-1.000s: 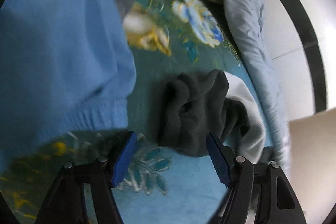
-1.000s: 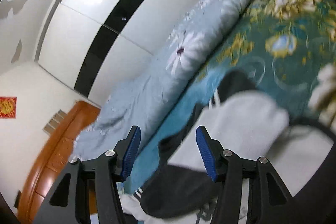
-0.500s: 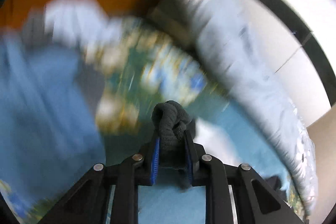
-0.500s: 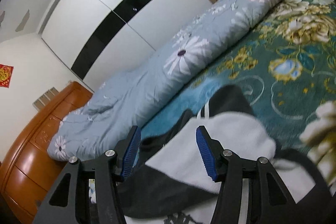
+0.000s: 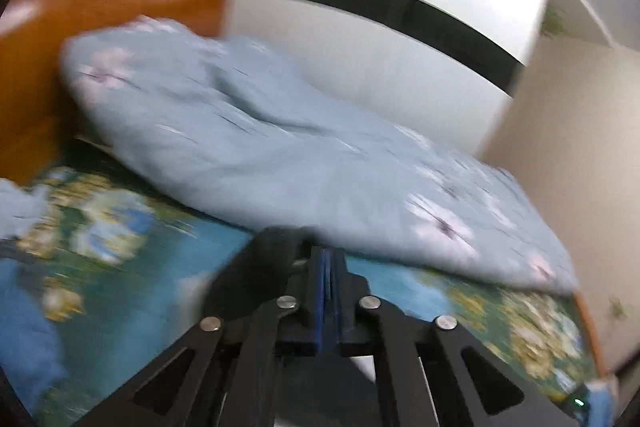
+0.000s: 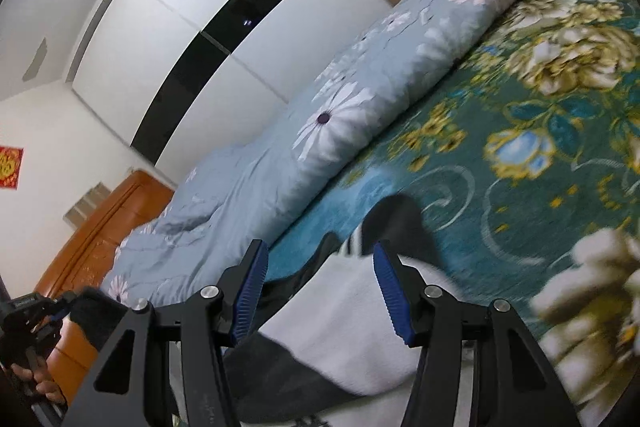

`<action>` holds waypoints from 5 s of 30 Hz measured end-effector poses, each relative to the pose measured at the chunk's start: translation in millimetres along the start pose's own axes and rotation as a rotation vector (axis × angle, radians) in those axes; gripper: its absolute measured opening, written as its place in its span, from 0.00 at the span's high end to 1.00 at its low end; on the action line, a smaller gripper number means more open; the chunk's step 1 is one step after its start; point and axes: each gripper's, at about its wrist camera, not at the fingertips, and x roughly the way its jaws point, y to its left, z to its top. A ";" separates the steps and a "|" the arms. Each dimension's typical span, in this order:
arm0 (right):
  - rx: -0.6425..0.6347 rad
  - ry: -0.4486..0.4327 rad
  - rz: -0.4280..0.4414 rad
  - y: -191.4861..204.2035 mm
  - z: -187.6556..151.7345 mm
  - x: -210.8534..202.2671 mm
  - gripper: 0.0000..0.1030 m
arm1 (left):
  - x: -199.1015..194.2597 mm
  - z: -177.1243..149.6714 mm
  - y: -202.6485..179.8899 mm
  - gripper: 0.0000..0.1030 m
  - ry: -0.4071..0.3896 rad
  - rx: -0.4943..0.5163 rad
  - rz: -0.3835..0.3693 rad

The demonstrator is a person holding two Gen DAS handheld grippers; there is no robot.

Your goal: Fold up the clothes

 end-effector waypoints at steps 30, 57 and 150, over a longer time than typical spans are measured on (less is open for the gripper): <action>0.110 0.076 -0.013 -44.3 9.6 11.9 0.45 | 173.7 -177.8 -41.5 0.41 0.375 0.570 0.350; 0.187 0.037 0.000 -71.3 21.8 -2.3 0.45 | 137.6 -155.6 -146.5 0.77 0.310 0.353 -0.134; -0.108 0.531 0.222 -139.0 -106.6 -172.6 0.46 | -101.0 -341.2 165.6 0.00 0.429 -0.098 -0.468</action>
